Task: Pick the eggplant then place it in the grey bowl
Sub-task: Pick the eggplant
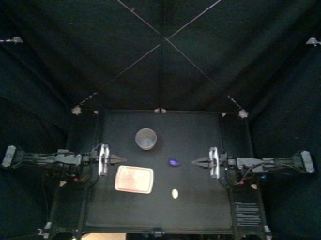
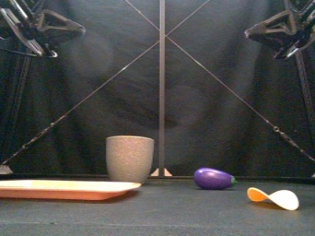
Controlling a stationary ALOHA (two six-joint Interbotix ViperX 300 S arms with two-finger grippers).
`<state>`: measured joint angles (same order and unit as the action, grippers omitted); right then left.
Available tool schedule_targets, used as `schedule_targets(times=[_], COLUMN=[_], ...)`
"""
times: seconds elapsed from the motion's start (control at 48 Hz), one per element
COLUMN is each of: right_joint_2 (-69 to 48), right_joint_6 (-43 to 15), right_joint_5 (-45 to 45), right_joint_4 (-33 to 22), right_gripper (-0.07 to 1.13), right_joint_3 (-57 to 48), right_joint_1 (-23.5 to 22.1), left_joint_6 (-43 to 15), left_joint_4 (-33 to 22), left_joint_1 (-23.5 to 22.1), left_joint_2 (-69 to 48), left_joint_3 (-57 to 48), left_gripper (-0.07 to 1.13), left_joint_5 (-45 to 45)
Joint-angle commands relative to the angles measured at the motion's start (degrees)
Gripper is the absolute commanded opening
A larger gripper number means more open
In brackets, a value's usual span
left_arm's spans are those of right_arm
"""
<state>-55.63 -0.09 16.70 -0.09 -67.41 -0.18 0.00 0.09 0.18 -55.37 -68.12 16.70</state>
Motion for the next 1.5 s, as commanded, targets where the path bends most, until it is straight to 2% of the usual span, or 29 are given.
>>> schedule_targets(times=[0.021, 0.125, 0.292, 0.396, 0.458, 0.542, 0.604, 0.625, 0.75, 0.812, 0.958, 1.208, 1.5], right_joint_2=[2.0, 6.1, 19.0, 28.3, 32.4, 36.7, 39.2, 40.1, 42.7, 43.4, 44.9, 49.4, 56.6], right_joint_6=[-0.2, -1.1, -2.0, -2.0, -2.0, -2.0, -2.1, -2.1, -2.1, -2.1, -2.2, -2.2, -2.2], right_joint_5=[-0.1, -0.1, -1.4, -5.2, -8.6, -14.3, -18.2, -19.8, -22.6, -22.5, -22.6, -22.5, -22.4], right_joint_4=[0.4, 1.3, 2.5, 2.3, 2.3, 2.2, 2.3, 2.3, 2.5, 2.5, 3.2, 4.3, 4.2], right_gripper=[-0.01, 0.02, 0.03, 0.07, 0.13, 0.30, 0.48, 0.58, 0.98, 1.09, 1.00, 1.00, 1.00], right_joint_3=[-0.1, 1.4, 8.8, 13.9, 16.0, 17.9, 18.6, 18.8, 19.0, 19.1, 19.9, 20.1, 22.5], right_joint_1=[-0.3, -1.4, -3.5, -7.7, -10.5, -13.4, -14.6, -14.9, -14.9, -14.3, -12.4, -9.6, -9.0], left_joint_6=[-0.3, -0.3, -0.3, -0.3, -0.3, -0.2, -0.2, -0.2, -0.2, -0.2, -0.2, -0.2, -0.2], left_joint_4=[0.2, 0.3, 0.5, 0.5, 0.5, 0.5, 0.5, 0.5, 0.5, 0.5, 0.5, 0.5, 0.5], left_joint_1=[1.8, 2.0, 1.9, 1.9, 1.9, 1.9, 1.9, 1.9, 1.9, 1.9, 1.9, 1.9, 1.9], left_joint_2=[0.1, 0.1, 0.0, 0.0, 0.0, -0.1, -0.1, -0.1, -0.1, -0.2, -0.1, -0.1, -0.2], left_joint_3=[-0.4, -0.8, -1.0, -1.0, -1.0, -1.0, -1.0, -1.0, -1.1, -1.1, -1.1, -1.1, -1.1], left_gripper=[-0.05, -0.06, -0.03, -0.03, -0.03, -0.03, -0.03, -0.03, -0.03, -0.03, -0.03, -0.03, -0.03], left_joint_5=[2.1, 3.2, 3.1, 3.2, 3.2, 3.2, 3.2, 3.2, 3.1, 3.1, 2.9, 2.8, 2.8])
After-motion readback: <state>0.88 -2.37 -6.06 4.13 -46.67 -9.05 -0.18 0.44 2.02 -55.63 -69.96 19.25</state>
